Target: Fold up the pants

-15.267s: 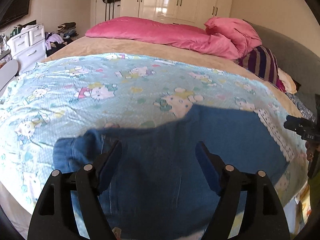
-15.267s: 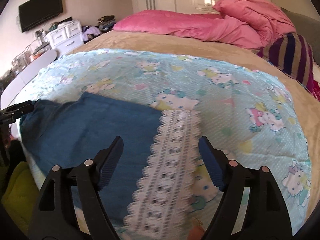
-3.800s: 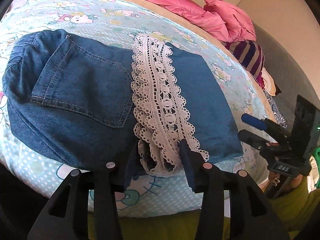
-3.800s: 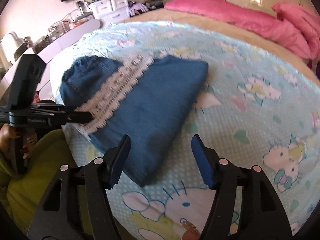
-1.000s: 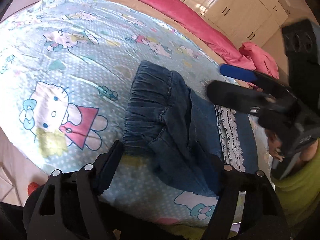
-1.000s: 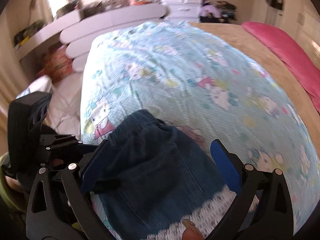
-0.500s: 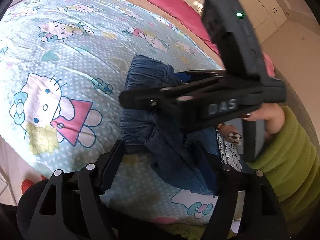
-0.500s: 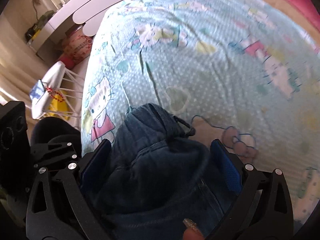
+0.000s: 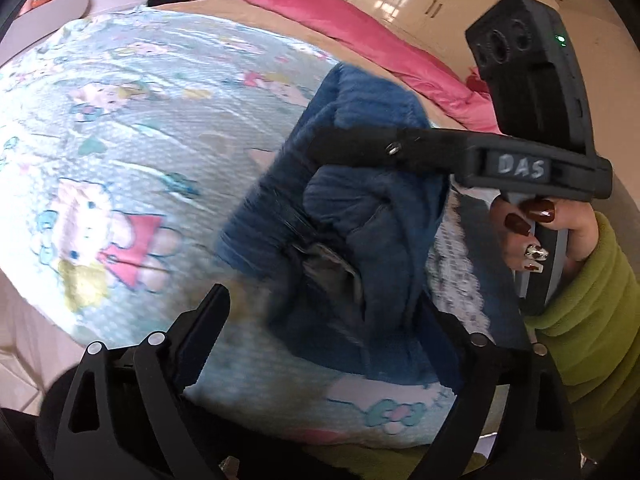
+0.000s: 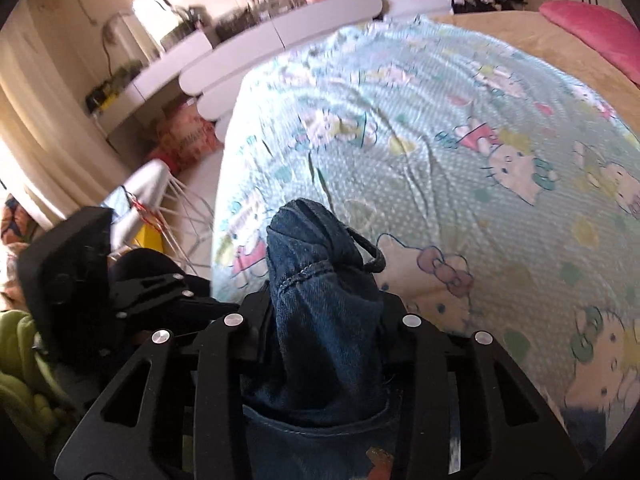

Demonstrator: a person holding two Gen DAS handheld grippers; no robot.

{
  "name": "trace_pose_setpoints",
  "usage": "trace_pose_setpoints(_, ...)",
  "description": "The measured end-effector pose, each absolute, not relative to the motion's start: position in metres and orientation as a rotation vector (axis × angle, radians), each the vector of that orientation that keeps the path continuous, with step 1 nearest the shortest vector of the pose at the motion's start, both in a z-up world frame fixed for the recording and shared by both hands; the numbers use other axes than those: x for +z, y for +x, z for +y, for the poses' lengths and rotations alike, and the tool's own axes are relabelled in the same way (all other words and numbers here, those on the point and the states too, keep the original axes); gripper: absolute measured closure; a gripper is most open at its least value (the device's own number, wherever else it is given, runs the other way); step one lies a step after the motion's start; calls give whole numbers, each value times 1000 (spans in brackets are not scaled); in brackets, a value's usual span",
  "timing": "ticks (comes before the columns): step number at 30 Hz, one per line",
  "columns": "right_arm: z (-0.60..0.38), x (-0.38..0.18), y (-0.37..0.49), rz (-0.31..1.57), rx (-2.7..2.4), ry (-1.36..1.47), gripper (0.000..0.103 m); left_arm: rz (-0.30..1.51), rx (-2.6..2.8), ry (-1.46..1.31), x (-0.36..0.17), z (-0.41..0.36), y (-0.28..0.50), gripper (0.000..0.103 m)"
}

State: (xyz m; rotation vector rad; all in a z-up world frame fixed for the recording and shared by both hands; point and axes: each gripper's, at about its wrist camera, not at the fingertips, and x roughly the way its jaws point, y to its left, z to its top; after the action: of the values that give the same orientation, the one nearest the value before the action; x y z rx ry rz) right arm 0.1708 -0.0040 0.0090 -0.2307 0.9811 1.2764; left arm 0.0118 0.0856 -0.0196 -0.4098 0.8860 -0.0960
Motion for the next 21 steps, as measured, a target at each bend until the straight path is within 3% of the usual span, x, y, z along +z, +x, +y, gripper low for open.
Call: trace_pose_setpoints(21, -140, 29, 161, 867, 1200, -54, 72, 865, -315, -414, -5, 6, 31, 14)
